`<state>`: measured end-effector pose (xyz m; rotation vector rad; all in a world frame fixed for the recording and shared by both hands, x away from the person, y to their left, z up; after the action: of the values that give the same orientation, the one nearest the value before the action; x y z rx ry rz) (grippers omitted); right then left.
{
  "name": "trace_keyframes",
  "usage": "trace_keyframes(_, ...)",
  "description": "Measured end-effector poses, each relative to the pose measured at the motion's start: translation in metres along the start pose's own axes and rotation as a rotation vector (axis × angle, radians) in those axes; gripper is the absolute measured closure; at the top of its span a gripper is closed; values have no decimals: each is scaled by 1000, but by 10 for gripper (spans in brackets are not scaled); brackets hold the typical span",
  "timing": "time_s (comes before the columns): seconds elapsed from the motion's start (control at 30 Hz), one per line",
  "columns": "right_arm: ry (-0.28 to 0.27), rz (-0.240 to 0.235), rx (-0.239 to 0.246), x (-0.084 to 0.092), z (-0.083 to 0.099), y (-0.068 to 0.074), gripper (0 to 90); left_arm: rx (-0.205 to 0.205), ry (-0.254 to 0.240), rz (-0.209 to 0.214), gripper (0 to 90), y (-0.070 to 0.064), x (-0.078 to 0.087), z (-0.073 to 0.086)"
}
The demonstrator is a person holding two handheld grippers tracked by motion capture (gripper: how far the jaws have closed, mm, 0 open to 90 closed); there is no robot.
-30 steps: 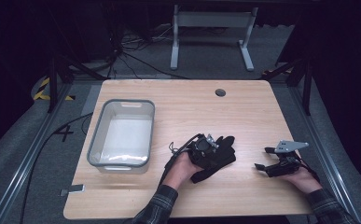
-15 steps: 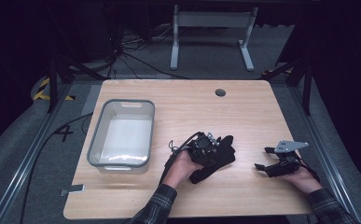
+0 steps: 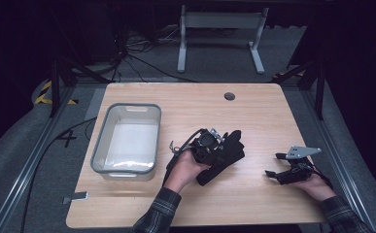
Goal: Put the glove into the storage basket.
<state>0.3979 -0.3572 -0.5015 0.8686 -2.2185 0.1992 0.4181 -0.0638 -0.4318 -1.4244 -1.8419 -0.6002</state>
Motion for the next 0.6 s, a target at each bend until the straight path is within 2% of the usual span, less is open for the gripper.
trace_keyframes(0.2,2,-2,1,0,0,0,125,17,-2,-32,665,4,21,-4)
trace_keyframes(0.6,2,-2,1,0,0,0,125,56,-23,-110,664,25,68,-1)
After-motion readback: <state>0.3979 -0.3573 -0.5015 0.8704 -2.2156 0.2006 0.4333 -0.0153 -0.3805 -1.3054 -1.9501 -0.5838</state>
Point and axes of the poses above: each handheld gripper's, and its own axes: x roughly backward along the jaws, z roughly out of its underside, y roughly to its left, the point moved 5 cm from there along -x, roughly forward along the jaws, and after that the axes turned 11 degrees about -x, right-handed, at the moved point
